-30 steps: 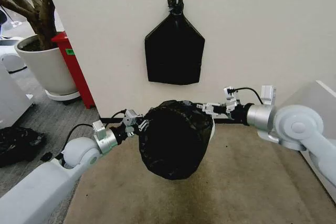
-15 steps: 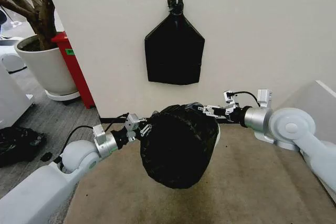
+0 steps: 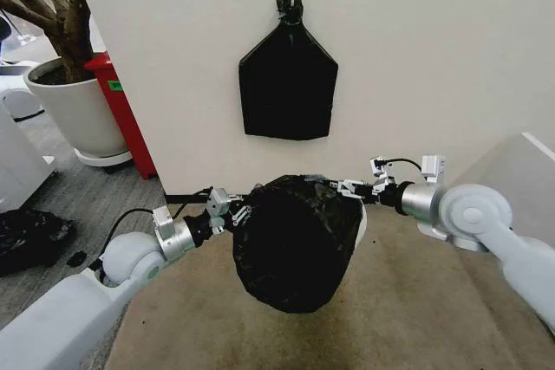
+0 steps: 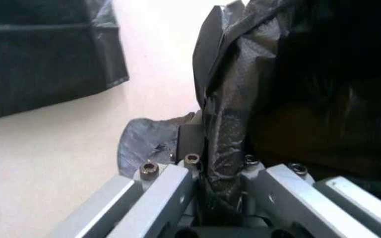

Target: Place the garbage bag over the trash bin.

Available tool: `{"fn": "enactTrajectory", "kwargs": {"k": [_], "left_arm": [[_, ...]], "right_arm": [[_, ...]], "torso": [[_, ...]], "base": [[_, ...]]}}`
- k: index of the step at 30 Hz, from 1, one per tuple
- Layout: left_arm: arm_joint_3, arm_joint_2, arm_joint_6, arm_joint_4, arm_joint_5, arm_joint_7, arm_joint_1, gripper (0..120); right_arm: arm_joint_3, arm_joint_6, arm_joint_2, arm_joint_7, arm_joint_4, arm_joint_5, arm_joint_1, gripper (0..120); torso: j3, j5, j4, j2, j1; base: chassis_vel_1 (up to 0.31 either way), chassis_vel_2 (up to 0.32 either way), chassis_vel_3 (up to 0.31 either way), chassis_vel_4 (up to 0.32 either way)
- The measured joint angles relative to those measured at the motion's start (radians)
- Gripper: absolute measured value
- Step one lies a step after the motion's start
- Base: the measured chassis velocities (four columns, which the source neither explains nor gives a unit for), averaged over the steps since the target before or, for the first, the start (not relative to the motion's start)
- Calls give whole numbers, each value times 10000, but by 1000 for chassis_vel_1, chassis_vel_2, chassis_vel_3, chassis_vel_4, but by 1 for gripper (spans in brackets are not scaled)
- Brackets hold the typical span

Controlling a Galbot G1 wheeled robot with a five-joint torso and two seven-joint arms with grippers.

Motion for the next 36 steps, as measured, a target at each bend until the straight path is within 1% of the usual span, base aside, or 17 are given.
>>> {"fn": "enactTrajectory", "kwargs": {"k": [5,7,10,12,15,16,19,21,22,23,24,25,26,29,30,32,36], "left_arm": [[34,-108,402,-47,-799,-567,110,0],[35,-116,432,-55,-866,-618,119,0],[59,-172,607,-66,-1228,-1080,188,0],[113,-219,716,-97,-1429,-1758,238,0],[178,-357,1144,-389,-2114,-3370,324,0],[178,-357,1144,-389,-2114,-3370,324,0],[271,-448,1599,-867,-2784,-5013,348,0],[344,-533,1968,-1206,-3400,-6594,315,0],[365,-565,2069,-1291,-3612,-7035,286,0],[365,-565,2069,-1291,-3612,-7035,286,0],[407,-638,2322,-1464,-4060,-7925,215,0],[436,-674,2508,-1592,-4366,-8459,178,0],[450,-691,2597,-1668,-4542,-8731,164,0],[499,-760,3068,-2020,-5555,-10032,82,0],[499,-760,3068,-2020,-5555,-10032,82,0],[544,-830,3315,-2173,-6216,-10767,6,0],[672,-997,3595,-2256,-7269,-11917,-219,0]], "right_arm": [[280,347,-45,323,262,599,79,100],[308,384,-52,356,290,678,78,100],[575,643,-78,656,492,1151,-3,100],[795,854,-55,784,554,1214,-162,100],[1719,987,101,908,543,1125,-999,100],[1719,987,101,908,543,1125,-999,100],[2336,1109,284,820,335,253,-1831,100],[2721,1319,477,593,219,-367,-2389,100],[2853,1392,572,511,202,-558,-2557,100],[2853,1392,572,511,202,-558,-2557,100],[3115,1633,797,213,188,-1063,-2978,100],[3294,1842,981,-91,189,-1537,-3320,100],[3396,1984,1095,-297,195,-1821,-3529,100],[3775,3108,1767,-1351,323,-3527,-4782,100],[3775,3108,1767,-1351,323,-3527,-4782,100],[3923,3897,2271,-1976,434,-4807,-5503,100],[4079,4495,2931,-2462,691,-6111,-6233,100]], "torso": [[0,0,0,0,0],[0,0,1,0,0],[0,0,0,0,0],[0,0,1,0,0],[0,0,1,0,0],[0,0,1,0,0],[0,4,-4,0,0],[0,3,-3,0,0],[-1,0,0,1,0],[-1,0,0,1,0],[0,1,1,0,0],[-1,1,3,0,0],[-1,1,1,0,0],[-1,3,-2,1,0],[-1,3,-2,1,0],[-1,0,-1,0,0],[-2,1,-1,0,0]], "base": [[0,0,0,0],[0,0,0,0],[0,0,0,0],[0,0,0,0],[0,0,0,0],[0,0,0,0],[0,0,0,0],[0,0,0,0],[0,0,0,0],[0,0,0,0],[0,0,0,0],[0,0,0,0],[0,0,0,0],[0,0,0,0],[0,0,0,0],[0,0,0,0],[0,0,0,0]]}}
